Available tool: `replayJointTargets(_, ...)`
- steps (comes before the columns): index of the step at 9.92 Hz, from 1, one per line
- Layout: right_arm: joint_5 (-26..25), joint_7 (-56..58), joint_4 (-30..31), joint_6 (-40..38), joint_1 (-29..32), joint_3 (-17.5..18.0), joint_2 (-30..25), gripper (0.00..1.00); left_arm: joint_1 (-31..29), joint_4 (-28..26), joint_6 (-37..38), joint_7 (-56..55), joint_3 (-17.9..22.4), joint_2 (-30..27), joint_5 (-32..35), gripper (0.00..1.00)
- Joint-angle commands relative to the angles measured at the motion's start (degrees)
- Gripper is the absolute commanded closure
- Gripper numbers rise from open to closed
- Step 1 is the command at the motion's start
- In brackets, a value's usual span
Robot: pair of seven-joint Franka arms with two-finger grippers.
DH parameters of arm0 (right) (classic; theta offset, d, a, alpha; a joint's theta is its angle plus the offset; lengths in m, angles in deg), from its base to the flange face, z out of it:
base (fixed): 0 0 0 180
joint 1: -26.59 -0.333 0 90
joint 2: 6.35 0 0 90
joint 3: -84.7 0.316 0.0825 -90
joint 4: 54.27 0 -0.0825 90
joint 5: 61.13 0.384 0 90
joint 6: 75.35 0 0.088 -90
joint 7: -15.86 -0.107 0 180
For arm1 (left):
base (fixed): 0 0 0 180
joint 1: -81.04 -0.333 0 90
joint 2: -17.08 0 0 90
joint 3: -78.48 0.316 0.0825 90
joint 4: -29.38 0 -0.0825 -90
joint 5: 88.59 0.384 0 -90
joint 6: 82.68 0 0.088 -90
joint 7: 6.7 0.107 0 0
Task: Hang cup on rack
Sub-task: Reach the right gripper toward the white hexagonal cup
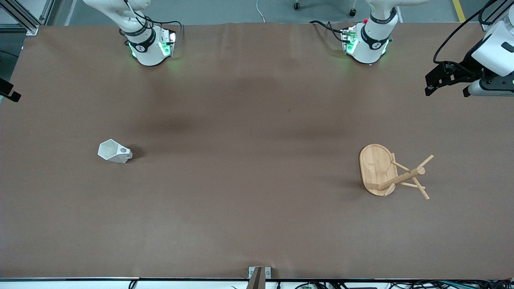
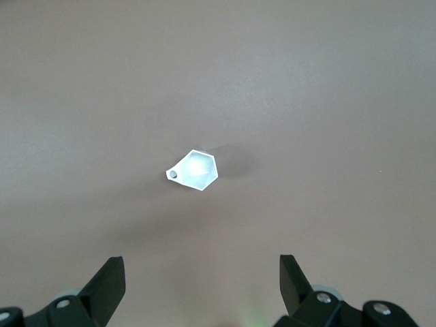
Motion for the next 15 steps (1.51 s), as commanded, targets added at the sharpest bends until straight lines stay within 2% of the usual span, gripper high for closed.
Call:
replayJointTargets(1, -0.85, 0.55, -0.34, 0.05, 0.87, 0.64, -0.02, 0.00, -0.02, 0.01, -0.17, 0.79, 0.18, 1.33, 0.21, 0.00)
replayJointTargets(6, -0.59, 0.55, 0.36, 0.84, 0.70, 0.64, -0.02, 0.00, -0.11, 0.36, 1.57, 0.71, 0.18, 1.68, 0.30, 0.00)
replayJointTargets(8, -0.67, 0.64, 4.46, 4.07, 0.96, 0.56, 0.07, 0.00, -0.11, 0.36, 1.94, -0.09, 0.18, 1.77, 0.39, 0.00)
replayJointTargets(9, -0.67, 0.73, 9.19, 8.79, 2.27, 0.64, 0.15, 0.00, -0.02, 0.36, 1.94, 0.18, 0.18, 1.77, 0.39, 0.00)
replayJointTargets(12, -0.67, 0.82, 29.83, 33.11, 2.28, 0.64, 0.85, 0.00, 0.06, 0.19, 2.03, -0.08, 0.18, 1.94, 0.48, 0.00)
replayJointTargets(15, -0.76, 0.73, 38.39, 48.16, 2.11, 0.64, 7.78, 0.00, 0.07, 0.28, 1.94, -0.09, 0.18, 2.30, 0.48, 0.00)
